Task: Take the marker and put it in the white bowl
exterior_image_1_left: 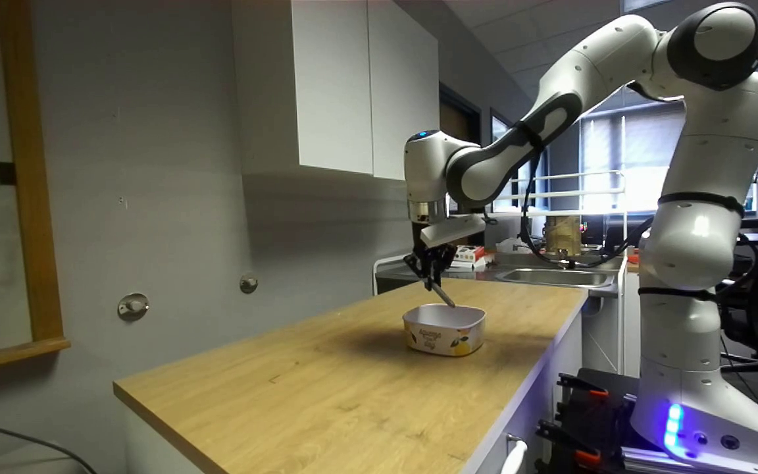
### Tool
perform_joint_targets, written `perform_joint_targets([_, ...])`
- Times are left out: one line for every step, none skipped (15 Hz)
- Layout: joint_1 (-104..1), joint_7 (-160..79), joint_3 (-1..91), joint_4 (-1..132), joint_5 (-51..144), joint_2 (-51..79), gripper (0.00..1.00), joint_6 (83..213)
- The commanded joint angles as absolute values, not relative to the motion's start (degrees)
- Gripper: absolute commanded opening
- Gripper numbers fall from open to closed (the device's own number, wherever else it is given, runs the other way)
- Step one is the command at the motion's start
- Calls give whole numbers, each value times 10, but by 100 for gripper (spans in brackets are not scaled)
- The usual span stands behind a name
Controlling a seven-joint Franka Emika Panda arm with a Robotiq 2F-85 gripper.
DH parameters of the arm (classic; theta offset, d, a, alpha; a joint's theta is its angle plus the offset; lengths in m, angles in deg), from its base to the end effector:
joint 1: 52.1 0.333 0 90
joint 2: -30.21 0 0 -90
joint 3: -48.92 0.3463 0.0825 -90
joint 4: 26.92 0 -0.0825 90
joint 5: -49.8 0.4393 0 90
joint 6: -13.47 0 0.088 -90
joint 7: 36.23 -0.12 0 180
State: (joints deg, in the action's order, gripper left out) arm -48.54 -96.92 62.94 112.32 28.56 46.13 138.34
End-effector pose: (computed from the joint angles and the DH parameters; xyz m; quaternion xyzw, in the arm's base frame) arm 0.4726 0.1313 0.3986 0.9460 -0.2664 0.1206 0.1401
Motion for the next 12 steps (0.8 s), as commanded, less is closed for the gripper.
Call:
perform_joint_targets([-482, -1003, 642, 1152, 278, 480, 10, 1378])
perform_joint_targets([-481, -1006, 645, 1156, 277, 480, 10, 1377])
perform_joint_targets([-481, -1008, 647, 1158, 276, 480, 10, 1375])
perform_joint_targets([-480, -1007, 648, 1158, 278, 479, 10, 1372])
perform_joint_targets([-480, -1008, 649, 1159, 278, 478, 47, 1369])
perform_joint_targets([-480, -1007, 649, 1159, 279, 478, 49, 1367])
perform_joint_targets([-480, -1006, 649, 1159, 279, 478, 54, 1364])
perform_joint_targets([-479, -1006, 649, 1158, 278, 478, 61, 1362])
perform_joint_targets([-479, -1006, 649, 1158, 278, 478, 70, 1359])
perform_joint_targets([-478, -1005, 649, 1158, 278, 478, 77, 1357])
perform_joint_targets([-477, -1004, 649, 1159, 278, 479, 85, 1356])
perform_joint_targets([-477, -1002, 648, 1159, 279, 481, 92, 1355])
